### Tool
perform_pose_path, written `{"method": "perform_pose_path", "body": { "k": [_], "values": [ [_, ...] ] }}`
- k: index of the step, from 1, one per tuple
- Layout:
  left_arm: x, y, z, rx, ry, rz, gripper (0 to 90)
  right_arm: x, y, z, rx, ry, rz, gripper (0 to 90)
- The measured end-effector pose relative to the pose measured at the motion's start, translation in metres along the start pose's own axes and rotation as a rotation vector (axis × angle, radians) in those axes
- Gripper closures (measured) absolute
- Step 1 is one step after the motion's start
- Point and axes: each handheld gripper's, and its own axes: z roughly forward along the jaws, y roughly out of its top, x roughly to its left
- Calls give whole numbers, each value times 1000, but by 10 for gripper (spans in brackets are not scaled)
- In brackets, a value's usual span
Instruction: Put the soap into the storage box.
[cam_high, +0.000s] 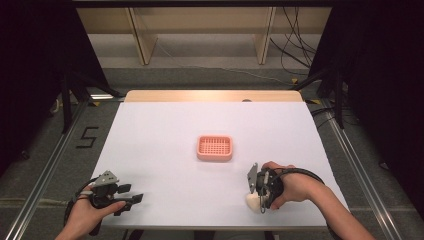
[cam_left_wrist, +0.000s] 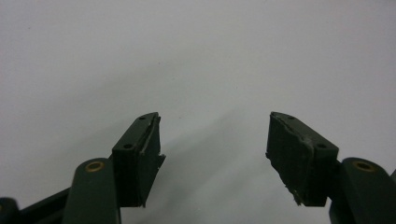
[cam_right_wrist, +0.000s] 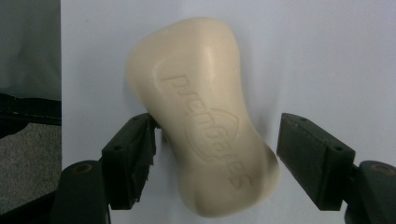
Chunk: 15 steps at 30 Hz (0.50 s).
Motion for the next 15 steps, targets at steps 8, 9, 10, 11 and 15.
{"method": "perform_pose_path", "body": {
  "k": [8, 9, 10, 11, 15],
  "values": [
    [0, 0, 0, 1, 6, 2, 346, 0, 1, 3, -7, 18, -27, 303],
    [-1, 0, 0, 1, 10, 2, 347, 1, 1, 2, -2, 17, -10, 307],
    [0, 0, 1, 1, 4, 5, 347, 1, 1, 3, 1, 20, -13, 313],
    [0, 0, 2, 1, 5, -3, 347, 1, 1, 3, 3, 14, -24, 313],
    [-1, 0, 1, -7, -6, -1, 346, 1, 2, 4, 5, 22, -36, 324]
  ]
}}
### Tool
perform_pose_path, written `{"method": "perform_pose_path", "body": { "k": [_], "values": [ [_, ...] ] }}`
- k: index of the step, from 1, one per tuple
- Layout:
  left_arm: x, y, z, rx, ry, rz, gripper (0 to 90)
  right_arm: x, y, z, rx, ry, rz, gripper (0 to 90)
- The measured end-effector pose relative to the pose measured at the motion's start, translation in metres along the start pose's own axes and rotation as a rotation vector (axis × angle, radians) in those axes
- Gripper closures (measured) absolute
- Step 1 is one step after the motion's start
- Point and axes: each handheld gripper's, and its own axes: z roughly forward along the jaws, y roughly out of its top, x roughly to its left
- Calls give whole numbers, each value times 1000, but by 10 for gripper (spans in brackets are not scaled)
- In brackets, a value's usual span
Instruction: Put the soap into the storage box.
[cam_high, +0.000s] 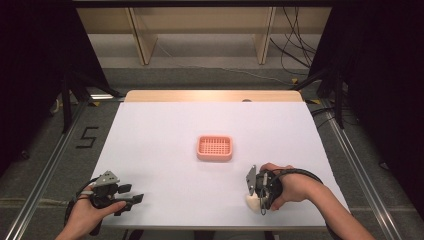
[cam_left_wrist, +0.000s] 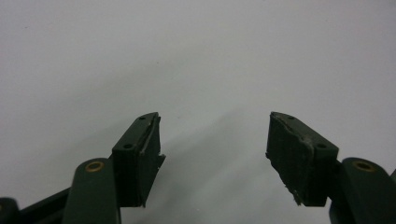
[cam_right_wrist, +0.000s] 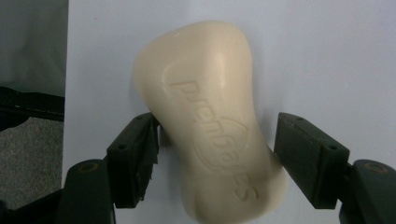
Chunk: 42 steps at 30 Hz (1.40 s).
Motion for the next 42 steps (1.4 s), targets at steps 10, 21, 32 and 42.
{"method": "perform_pose_path", "body": {
  "k": [10, 21, 32, 42],
  "values": [
    [0, 0, -1, 3, 0, -4, 347, -1, 3, 5, 7, 26, -16, 374],
    [0, 0, -1, 2, 0, 0, 347, -4, 3, 5, 4, 38, -8, 421],
    [1, 0, -1, 10, 3, 7, 347, -6, 3, 3, 7, 26, 26, 502],
    [1, 0, -2, 17, 6, 6, 347, -8, 1, 3, 12, 44, -17, 504]
  ]
}}
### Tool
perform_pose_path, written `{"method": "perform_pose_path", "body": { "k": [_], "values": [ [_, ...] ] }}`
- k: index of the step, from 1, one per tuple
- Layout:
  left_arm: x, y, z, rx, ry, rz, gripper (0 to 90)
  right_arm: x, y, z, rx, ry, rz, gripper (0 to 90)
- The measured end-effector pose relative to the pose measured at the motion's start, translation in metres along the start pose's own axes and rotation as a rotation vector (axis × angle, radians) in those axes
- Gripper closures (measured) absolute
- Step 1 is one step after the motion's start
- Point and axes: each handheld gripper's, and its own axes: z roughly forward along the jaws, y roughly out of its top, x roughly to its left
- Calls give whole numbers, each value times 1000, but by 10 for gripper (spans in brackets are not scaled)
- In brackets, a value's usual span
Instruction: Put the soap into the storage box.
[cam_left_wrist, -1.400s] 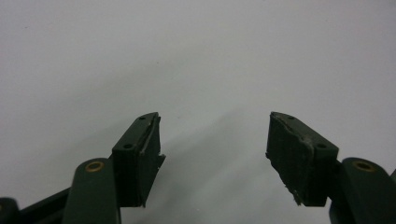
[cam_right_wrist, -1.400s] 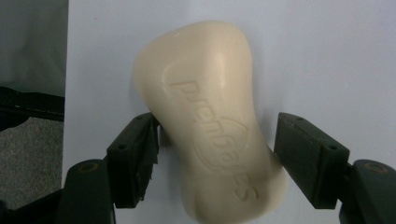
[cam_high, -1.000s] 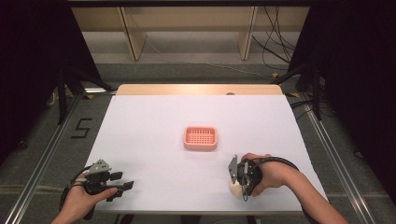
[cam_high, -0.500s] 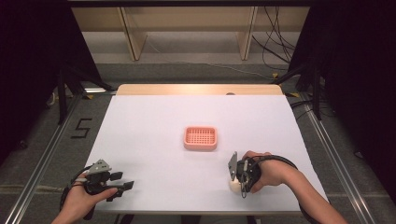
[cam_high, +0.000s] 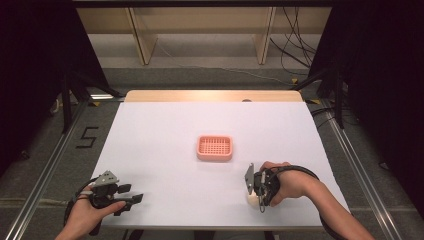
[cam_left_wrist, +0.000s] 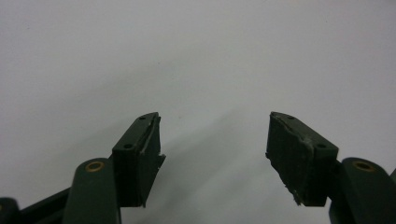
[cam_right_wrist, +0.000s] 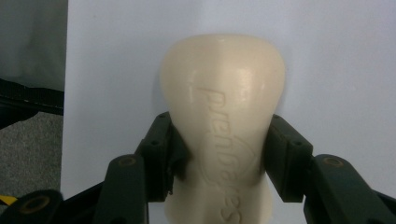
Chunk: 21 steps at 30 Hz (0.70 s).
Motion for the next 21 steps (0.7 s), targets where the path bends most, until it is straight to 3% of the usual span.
{"method": "perform_pose_path", "body": {
  "k": [6, 11, 13, 17, 21],
  "values": [
    [0, 0, 0, -1, 1, 1, 347, 3, -1, -3, 2, 6, 36, 505],
    [0, 0, 0, -2, 1, 0, 347, 3, -1, -4, -12, 6, 30, 505],
    [0, 0, 0, -1, 3, 0, 347, 1, -1, -5, -22, 5, 6, 505],
    [-1, 0, 1, -2, -2, 1, 347, 1, -2, -7, -13, -2, 44, 505],
    [-1, 0, 1, -5, -2, -4, 348, 1, -2, -8, -17, 0, 48, 506]
  ]
}}
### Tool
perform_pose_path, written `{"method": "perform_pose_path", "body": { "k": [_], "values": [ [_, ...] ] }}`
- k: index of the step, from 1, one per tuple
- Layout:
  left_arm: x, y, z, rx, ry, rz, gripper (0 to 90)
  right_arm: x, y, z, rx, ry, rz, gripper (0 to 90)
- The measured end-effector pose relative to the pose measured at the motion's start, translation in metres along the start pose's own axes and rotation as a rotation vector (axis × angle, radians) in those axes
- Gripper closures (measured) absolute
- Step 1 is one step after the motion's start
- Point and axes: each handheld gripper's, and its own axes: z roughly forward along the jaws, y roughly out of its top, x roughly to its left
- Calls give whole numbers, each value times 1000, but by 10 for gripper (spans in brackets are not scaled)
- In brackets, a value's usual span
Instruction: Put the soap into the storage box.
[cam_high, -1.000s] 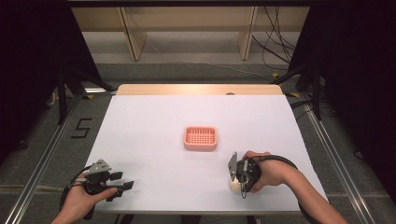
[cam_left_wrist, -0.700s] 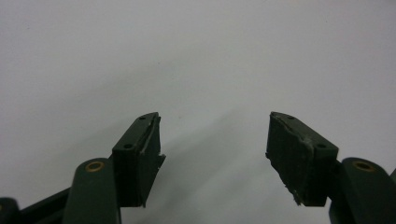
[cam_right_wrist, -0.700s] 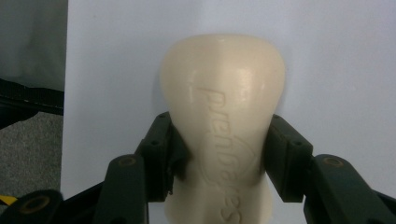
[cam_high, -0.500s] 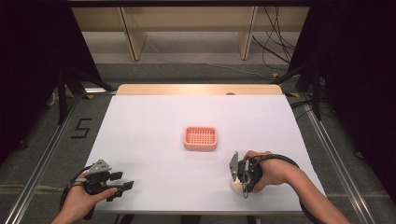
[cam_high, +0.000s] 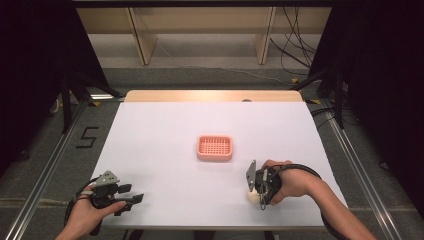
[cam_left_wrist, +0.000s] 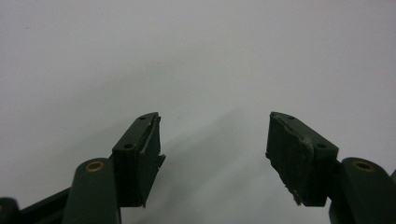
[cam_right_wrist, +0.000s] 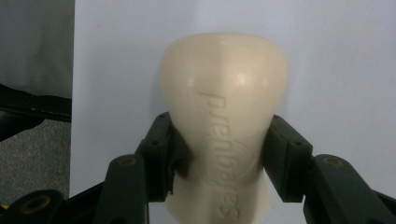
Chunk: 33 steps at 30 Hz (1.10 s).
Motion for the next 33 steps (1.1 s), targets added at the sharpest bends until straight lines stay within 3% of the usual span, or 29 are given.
{"method": "perform_pose_path", "body": {
  "k": [8, 9, 11, 12, 13, 14, 17, 19, 20, 21, 22, 23, 25, 26, 27, 28, 29, 30, 32, 33],
  "values": [
    [0, 0, -1, 4, 0, 6, 348, 2, -2, -6, -9, -11, 37, 506],
    [0, 0, -1, 4, 0, 6, 348, -1, -2, -7, -26, -25, -2, 506],
    [0, 0, -1, 4, 1, 4, 348, -1, -4, -8, -44, -15, 16, 506],
    [0, 0, -1, 4, 2, 5, 348, 1, -5, -10, -40, -21, 52, 506],
    [0, 0, -1, 3, 2, 6, 348, 1, -6, -10, -35, -25, 55, 506],
    [0, 0, -1, 3, 2, 5, 348, -1, -6, -10, -42, -25, 26, 506],
    [0, 0, -1, 3, 2, 5, 348, 1, -8, -12, -33, -27, 61, 506],
    [0, 0, -1, 4, 2, 6, 348, -1, -8, -14, -47, -32, 43, 506],
    [0, 0, -1, 4, 2, 6, 348, 0, -9, -16, -39, -38, 80, 506],
    [0, 0, -1, 2, 2, 5, 348, -1, -9, -16, -48, -35, 61, 506],
    [0, 0, -1, 2, 1, 5, 348, 0, -10, -18, -41, -46, 90, 506],
    [0, 0, -1, 2, 2, 8, 348, -2, -11, -18, -52, -46, 59, 506],
    [0, 0, -1, 3, 2, 6, 348, -1, -12, -20, -46, -49, 100, 506],
    [0, 0, -1, 4, 1, 7, 348, -4, -12, -20, -60, -59, 65, 506],
    [0, 0, -1, 4, 0, 9, 348, -2, -12, -22, -52, -54, 103, 506],
    [0, 0, -1, 4, 0, 9, 348, -4, -13, -21, -64, -54, 77, 505],
    [0, 0, -1, 4, 0, 9, 348, -4, -13, -21, -64, -54, 77, 505],
    [-1, 1, -1, 3, 13, 13, 348, -4, -14, -23, -62, -60, 111, 506],
    [-1, 0, -1, -3, -1, 2, 348, -6, -14, -24, -75, -64, 87, 505],
    [-1, 0, -1, -3, -1, 2, 348, -5, -15, -25, -70, -67, 118, 506]
  ]
}}
